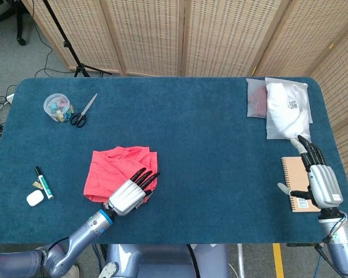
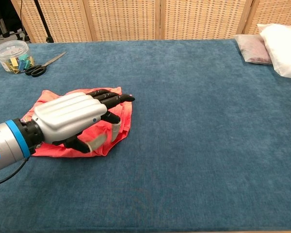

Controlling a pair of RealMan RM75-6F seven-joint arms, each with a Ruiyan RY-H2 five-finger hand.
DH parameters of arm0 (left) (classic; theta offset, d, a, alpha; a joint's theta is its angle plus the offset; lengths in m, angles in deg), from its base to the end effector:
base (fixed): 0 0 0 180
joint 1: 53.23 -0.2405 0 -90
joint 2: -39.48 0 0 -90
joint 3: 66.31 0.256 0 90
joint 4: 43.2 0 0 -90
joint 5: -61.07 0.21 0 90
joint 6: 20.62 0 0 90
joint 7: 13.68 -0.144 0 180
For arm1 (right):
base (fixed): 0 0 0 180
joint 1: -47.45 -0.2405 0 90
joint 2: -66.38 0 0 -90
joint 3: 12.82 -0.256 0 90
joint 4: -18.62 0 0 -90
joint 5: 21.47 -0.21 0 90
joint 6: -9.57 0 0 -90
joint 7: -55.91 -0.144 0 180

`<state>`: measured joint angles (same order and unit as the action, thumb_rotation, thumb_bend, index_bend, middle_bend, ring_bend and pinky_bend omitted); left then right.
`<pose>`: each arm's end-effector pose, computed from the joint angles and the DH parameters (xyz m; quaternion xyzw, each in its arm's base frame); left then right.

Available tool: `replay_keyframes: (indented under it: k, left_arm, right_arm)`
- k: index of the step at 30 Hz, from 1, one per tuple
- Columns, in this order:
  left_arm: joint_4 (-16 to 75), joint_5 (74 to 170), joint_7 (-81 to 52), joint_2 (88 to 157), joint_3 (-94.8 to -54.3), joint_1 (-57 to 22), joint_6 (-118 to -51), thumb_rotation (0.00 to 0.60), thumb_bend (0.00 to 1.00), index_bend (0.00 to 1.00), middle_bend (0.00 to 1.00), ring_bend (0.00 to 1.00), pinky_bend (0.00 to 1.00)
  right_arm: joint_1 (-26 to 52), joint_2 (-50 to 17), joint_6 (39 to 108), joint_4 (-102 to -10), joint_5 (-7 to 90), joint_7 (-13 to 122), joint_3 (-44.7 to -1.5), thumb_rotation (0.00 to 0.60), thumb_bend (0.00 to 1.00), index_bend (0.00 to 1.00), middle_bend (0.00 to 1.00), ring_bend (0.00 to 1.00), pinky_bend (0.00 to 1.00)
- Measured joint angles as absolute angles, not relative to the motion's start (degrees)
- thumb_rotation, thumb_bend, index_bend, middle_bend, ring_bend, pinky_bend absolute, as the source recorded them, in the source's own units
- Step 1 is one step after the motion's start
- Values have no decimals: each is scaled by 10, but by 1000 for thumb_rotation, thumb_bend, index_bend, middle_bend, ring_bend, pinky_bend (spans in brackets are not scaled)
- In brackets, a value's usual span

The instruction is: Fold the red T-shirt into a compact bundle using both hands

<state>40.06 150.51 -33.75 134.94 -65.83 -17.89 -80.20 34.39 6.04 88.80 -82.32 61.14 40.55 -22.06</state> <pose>-0.1435 0.2511 -0.0677 -0.8310 -0.2570 -0.3848 0.3088 -0.2554 -0.2403 0.1709 0.5392 -0.4564 0.5219 0.4780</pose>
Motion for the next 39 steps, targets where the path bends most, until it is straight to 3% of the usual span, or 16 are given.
replay_keyframes:
  k: [3, 8, 13, 15, 19, 28, 39]
  left_arm:
    - [417, 1499, -306, 1338, -662, -182, -805, 600, 17, 0, 0, 0, 0]
    - [446, 1494, -248, 1309, -683, -189, -840, 600, 17, 0, 0, 0, 0]
    - [466, 1467, -211, 1276, -726, -192, -862, 600, 119, 17, 0, 0, 0]
    - [468, 1447, -206, 1269, -745, -188, -858, 600, 163, 81, 0, 0, 0]
    - [464, 1412, -212, 1255, -774, -164, -823, 600, 209, 226, 0, 0, 0]
    - [401, 1337, -259, 1261, -775, -93, -684, 600, 252, 314, 0, 0, 0]
    - [361, 1295, -285, 1285, -769, -67, -664, 600, 308, 367, 0, 0, 0]
  right_arm:
    - [344, 61, 888, -824, 611, 406, -221, 600, 0, 0, 0, 0, 0]
    - [344, 60, 887, -823, 611, 407, -221, 600, 0, 0, 0, 0, 0]
    - [343, 58, 885, -822, 609, 410, -221, 600, 0, 0, 0, 0, 0]
    - [342, 58, 884, -821, 609, 412, -221, 600, 0, 0, 0, 0, 0]
    - [341, 55, 881, -820, 606, 417, -220, 600, 0, 0, 0, 0, 0]
    - [339, 53, 876, -813, 592, 419, -225, 600, 0, 0, 0, 0, 0]
    - [337, 50, 868, -808, 584, 420, -227, 600, 0, 0, 0, 0, 0]
